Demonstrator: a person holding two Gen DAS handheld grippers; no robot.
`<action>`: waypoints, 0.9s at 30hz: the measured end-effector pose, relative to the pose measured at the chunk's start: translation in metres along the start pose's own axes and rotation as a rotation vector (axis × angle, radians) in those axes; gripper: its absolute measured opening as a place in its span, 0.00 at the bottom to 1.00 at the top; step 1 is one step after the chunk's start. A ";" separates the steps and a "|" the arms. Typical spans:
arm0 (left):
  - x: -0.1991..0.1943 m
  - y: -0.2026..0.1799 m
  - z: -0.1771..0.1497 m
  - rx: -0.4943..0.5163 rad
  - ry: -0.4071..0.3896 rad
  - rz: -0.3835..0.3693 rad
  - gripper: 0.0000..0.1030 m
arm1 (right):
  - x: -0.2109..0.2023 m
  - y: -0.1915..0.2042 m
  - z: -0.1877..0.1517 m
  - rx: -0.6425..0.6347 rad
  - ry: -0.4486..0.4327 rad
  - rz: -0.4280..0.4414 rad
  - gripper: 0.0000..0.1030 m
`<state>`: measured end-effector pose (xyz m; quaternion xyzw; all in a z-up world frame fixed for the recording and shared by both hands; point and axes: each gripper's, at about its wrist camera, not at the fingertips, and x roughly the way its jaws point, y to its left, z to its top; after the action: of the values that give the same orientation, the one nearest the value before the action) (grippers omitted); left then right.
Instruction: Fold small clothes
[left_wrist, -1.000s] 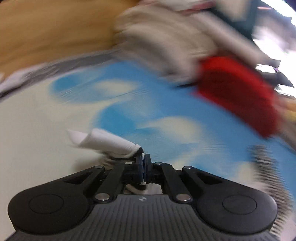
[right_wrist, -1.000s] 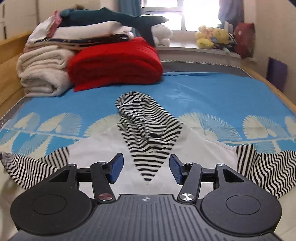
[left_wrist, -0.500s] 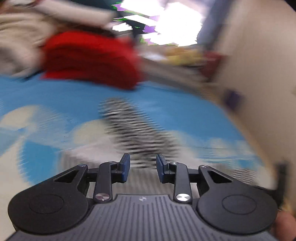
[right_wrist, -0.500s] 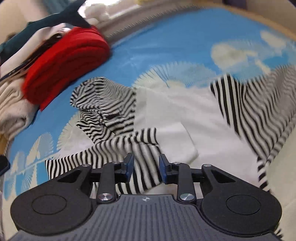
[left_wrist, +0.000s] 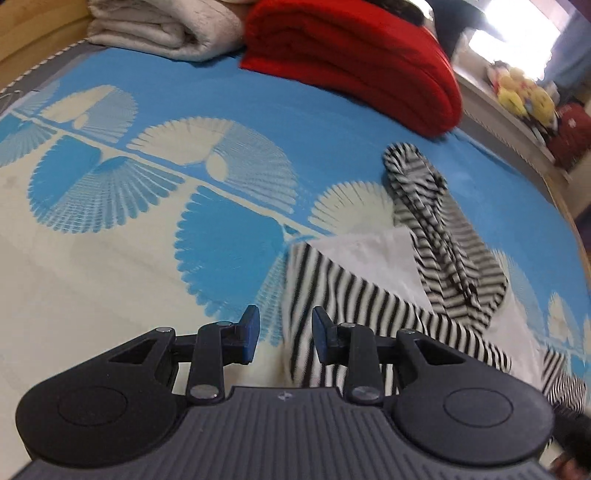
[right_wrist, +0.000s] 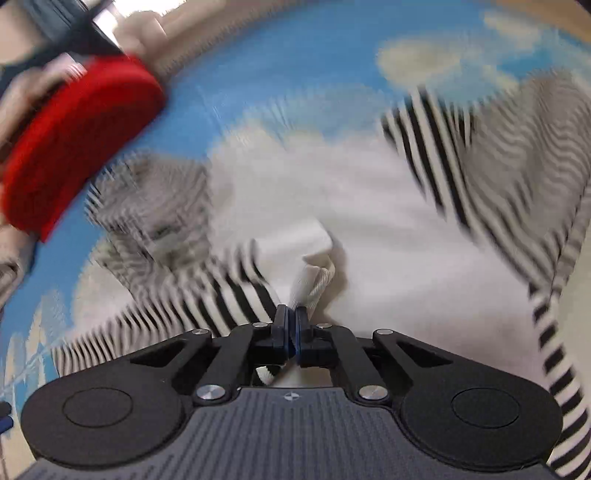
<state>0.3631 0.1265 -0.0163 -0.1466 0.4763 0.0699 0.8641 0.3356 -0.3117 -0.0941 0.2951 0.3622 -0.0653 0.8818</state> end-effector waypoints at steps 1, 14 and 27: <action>0.003 -0.004 -0.002 0.019 0.013 -0.010 0.33 | -0.013 0.007 0.002 -0.027 -0.055 0.043 0.01; 0.072 -0.019 -0.076 0.318 0.296 0.062 0.47 | -0.003 -0.007 0.003 0.057 0.068 0.003 0.38; 0.059 -0.036 -0.067 0.308 0.264 0.054 0.42 | -0.016 -0.039 0.027 0.104 0.125 -0.034 0.43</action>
<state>0.3506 0.0704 -0.0931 -0.0077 0.5943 -0.0005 0.8042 0.3272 -0.3604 -0.0862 0.3380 0.4176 -0.0803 0.8396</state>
